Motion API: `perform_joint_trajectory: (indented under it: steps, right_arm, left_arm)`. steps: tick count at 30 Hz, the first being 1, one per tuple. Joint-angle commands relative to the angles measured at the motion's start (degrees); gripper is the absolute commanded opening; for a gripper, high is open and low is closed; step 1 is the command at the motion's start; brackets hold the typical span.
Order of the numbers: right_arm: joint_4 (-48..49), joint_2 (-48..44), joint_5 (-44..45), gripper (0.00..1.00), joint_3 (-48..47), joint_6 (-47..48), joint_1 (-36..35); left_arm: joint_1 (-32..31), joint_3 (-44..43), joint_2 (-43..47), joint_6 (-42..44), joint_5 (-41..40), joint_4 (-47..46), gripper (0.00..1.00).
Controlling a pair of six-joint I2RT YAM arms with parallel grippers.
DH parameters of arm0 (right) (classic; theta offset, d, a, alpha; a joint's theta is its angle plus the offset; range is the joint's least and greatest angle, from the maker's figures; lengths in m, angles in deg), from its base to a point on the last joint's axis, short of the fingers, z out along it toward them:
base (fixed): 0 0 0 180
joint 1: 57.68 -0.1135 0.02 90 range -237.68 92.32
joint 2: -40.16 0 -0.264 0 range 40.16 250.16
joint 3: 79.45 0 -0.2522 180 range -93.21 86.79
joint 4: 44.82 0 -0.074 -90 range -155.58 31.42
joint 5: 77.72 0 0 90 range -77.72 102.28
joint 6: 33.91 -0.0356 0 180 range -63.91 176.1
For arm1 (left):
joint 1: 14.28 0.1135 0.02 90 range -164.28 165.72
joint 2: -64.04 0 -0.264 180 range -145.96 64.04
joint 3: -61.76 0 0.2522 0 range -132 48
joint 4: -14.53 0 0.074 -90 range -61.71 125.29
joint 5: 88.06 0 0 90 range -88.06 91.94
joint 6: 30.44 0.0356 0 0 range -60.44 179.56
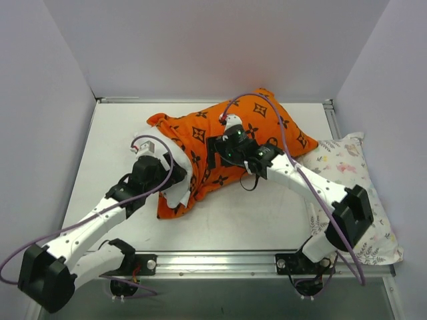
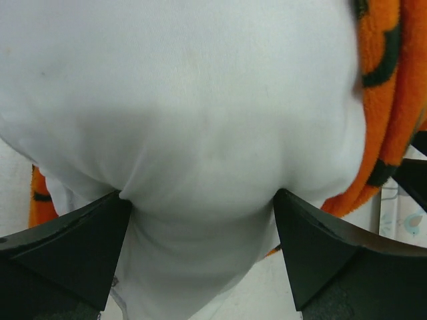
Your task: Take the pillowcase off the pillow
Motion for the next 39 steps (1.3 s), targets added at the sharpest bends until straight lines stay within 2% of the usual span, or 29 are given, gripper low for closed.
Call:
perform_joint_trajectory:
  steps: [1,2,3,4,6,7,10,11,13,19,20,22,23,25,26,28,30,32,35,36,39]
  right_arm:
    - [2.0,5.9,1.4,0.88,-2.5,1.1,0.9]
    - [2.0,7.4,1.6,0.87,-4.5,0.8,0.9]
    - [2.1,9.8,1.9,0.87,-5.2,0.3,0.9]
    - [2.0,10.9,2.1,0.85,-6.2,-0.4,0.9]
    - [1.9,12.6,3.7,0.79,-7.8,-1.2,0.9]
    - [1.4,13.7,4.4,0.63,-8.2,-1.9,0.9]
    - [0.7,12.7,8.5,0.35,-7.0,-2.2,1.0]
    - [0.3,12.2,9.6,0.18,-6.4,-2.0,1.0]
    - [-1.2,11.2,12.0,0.01,-5.7,-1.9,1.7]
    - [-1.9,6.6,13.8,0.00,-0.3,-2.7,7.3]
    - [-2.2,6.0,14.2,0.00,0.6,-2.7,8.2]
    - [-2.2,4.1,12.8,0.00,2.6,-3.4,11.7]
    - [-2.2,3.3,12.7,0.00,3.1,-3.7,13.0]
    - [-2.4,1.5,12.5,0.00,4.0,-3.8,15.2]
    - [-3.2,1.0,12.8,0.00,4.4,-3.7,17.7]
    - [-4.1,-0.1,12.1,0.00,4.6,-4.3,21.1]
    - [-4.3,-1.7,7.9,0.00,6.1,-5.4,27.7]
    - [-4.1,-3.0,4.7,0.00,7.5,-6.3,31.9]
    - [-3.7,-4.6,3.7,0.00,7.9,-5.7,30.9]
    - [-3.6,-5.2,3.3,0.00,8.1,-5.4,28.5]
    - [-3.7,-6.8,5.7,0.00,8.2,-3.9,20.7]
  left_arm:
    - [-0.4,0.9,-4.4,2.1,-1.7,-8.8,0.96]
    - [-0.4,1.0,-5.3,2.3,-2.2,-9.4,0.90]
    - [-0.3,0.8,-7.1,2.4,-2.3,-9.9,0.79]
    - [-0.3,-0.2,-8.1,2.4,-2.9,-9.6,0.48]
    - [0.0,-1.7,-10.3,2.8,-4.1,-8.8,0.30]
    - [0.1,-3.3,-10.7,3.5,-4.2,-8.4,0.00]
    - [1.5,-5.5,-10.1,4.2,-5.4,-5.9,0.00]
    - [2.1,-6.9,-8.9,4.5,-6.4,-5.0,0.00]
    - [5.8,-8.4,-7.6,4.5,-7.3,-1.9,0.00]
    - [19.4,-11.9,-2.9,5.0,-6.0,5.6,0.00]
    - [24.3,-12.1,-2.2,5.8,-5.1,6.1,0.00]
    - [30.1,-12.3,-0.2,6.6,-1.7,7.1,0.00]
    - [36.1,-12.2,0.7,7.0,0.1,7.2,0.00]
    - [40.6,-12.5,1.2,7.1,3.2,7.5,0.00]
    - [45.0,-12.6,1.1,7.1,5.5,7.7,0.00]
    - [49.2,-13.0,1.1,7.6,7.7,8.2,0.00]
    - [54.6,-13.0,1.4,7.8,10.1,8.9,0.00]
    - [57.1,-12.0,2.1,7.7,12.6,9.1,0.00]
    - [57.7,-9.5,2.9,7.4,15.9,7.5,0.00]
    - [57.1,-8.6,3.3,7.5,19.9,6.5,0.00]
    - [50.4,-7.3,5.6,9.3,21.6,6.4,0.00]
